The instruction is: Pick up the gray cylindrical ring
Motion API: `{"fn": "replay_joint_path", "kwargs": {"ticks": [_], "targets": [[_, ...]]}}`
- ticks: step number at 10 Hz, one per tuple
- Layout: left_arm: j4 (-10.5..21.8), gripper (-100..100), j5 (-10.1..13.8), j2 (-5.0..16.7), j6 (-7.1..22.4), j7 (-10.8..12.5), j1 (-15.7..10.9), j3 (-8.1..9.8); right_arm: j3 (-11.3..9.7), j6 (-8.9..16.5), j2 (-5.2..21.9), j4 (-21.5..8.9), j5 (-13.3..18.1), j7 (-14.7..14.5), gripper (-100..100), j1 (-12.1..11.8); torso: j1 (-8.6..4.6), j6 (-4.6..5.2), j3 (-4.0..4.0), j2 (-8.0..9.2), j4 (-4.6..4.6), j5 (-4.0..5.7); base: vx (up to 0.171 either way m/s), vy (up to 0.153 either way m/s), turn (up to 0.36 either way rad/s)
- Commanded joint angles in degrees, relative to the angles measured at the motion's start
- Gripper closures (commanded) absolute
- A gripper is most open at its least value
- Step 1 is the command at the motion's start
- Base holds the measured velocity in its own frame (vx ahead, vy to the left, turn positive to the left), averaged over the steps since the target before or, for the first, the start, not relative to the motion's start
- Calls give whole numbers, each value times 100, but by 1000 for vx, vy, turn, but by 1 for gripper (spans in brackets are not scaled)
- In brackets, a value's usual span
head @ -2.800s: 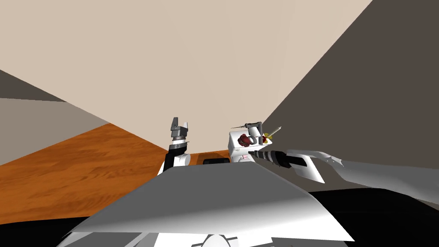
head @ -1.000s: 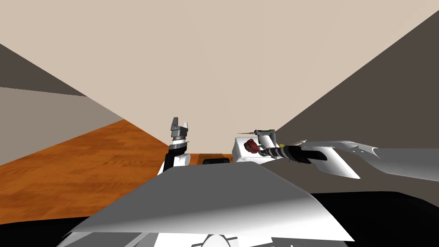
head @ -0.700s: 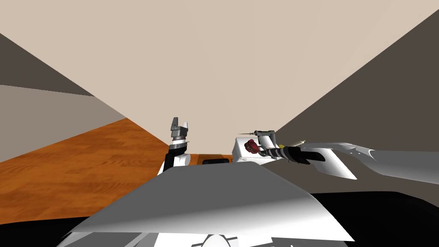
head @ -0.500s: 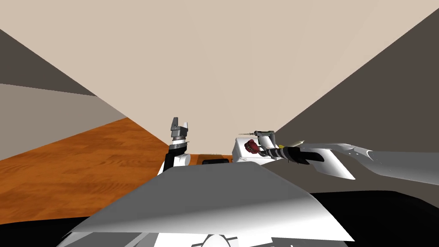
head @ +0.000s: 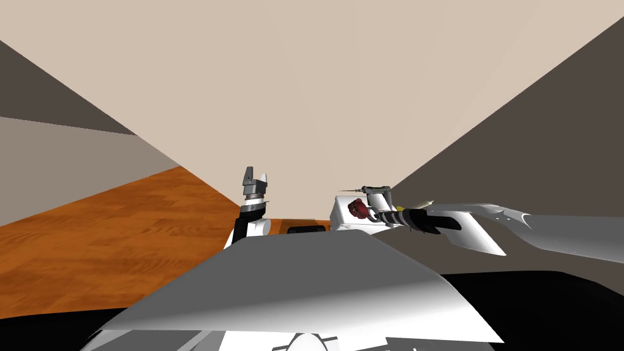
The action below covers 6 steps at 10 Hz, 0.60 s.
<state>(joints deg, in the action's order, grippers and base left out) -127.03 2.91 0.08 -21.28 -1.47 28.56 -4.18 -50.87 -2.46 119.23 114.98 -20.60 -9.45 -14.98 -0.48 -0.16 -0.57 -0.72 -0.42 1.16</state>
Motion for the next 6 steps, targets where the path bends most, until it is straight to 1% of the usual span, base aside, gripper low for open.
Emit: {"fn": "replay_joint_path", "kwargs": {"ticks": [1, 2, 4, 5, 6], "targets": [[0, 0, 0, 0, 0, 0, 0, 0, 0, 0, 0, 0, 0, 0, 0, 0, 0, 0, 0, 0, 0, 0, 0, 0, 0], [0, 0, 0, 0, 0, 0, 0, 0, 20, -25, 171, 188, -81, 51, 100, 24, 0, -1, 0, 0, 0, 0, -5, -11, -55], [0, 0, 0, 0, 0, 0, 0, 0, 7, -65, 430, 378, -168, 83, 100, 91, 0, -4, 3, 5, 1, -1, -13, -19, -51], [0, 0, 0, 0, 0, 0, 0, 0, -89, -43, 347, 328, -153, 54, 100, 163, -1, -6, 3, 7, 1, -1, -6, -8, -12], [0, 0, 0, 0, 0, 0, 0, 0, -87, -47, 359, 339, -161, 63, 0, 164, -1, -10, 1, 4, -1, 1, 0, 0, 0]]}}
